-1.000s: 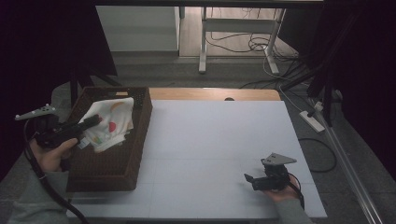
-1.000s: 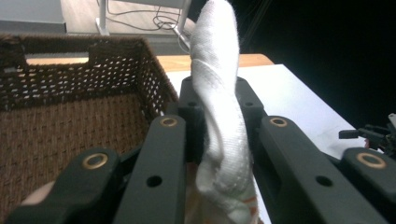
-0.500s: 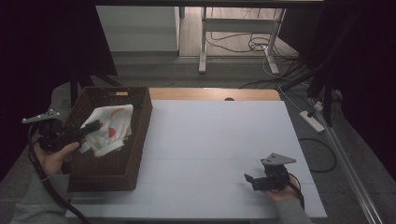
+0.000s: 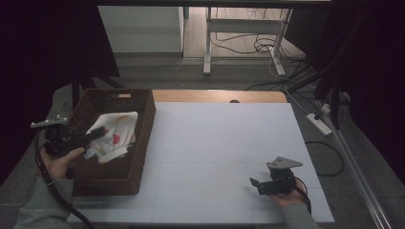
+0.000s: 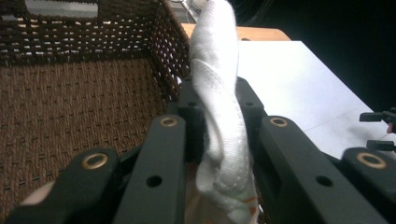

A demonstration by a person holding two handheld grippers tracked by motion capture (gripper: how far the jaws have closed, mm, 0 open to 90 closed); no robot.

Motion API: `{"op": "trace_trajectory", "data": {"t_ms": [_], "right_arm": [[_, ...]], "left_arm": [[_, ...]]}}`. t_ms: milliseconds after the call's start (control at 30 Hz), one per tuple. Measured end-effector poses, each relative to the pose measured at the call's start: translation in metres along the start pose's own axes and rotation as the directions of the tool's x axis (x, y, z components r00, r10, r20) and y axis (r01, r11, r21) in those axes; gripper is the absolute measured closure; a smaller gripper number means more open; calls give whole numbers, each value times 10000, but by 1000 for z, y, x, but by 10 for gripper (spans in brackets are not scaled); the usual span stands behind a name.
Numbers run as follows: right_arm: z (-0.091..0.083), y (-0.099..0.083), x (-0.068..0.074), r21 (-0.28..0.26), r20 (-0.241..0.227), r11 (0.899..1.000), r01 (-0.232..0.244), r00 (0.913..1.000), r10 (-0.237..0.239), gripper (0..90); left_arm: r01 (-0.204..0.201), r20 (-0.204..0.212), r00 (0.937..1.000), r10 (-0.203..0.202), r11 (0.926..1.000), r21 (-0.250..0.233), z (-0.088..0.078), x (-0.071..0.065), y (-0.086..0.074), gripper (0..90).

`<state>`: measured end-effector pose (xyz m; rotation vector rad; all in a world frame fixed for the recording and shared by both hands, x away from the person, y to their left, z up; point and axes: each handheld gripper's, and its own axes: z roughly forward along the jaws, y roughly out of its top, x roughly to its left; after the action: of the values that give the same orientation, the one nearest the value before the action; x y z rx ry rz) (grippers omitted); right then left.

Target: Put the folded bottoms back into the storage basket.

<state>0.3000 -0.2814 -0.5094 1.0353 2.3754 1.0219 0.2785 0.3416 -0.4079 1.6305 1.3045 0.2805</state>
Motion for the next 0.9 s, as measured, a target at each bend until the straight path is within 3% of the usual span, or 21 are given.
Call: {"op": "trace_trajectory", "data": {"t_ms": [900], "right_arm": [[1,0,0,61,43,10000,8,10000,-8,94]], "left_arm": [[434,-222,9989,-420,9965,717,21,18,-8,774]]}}
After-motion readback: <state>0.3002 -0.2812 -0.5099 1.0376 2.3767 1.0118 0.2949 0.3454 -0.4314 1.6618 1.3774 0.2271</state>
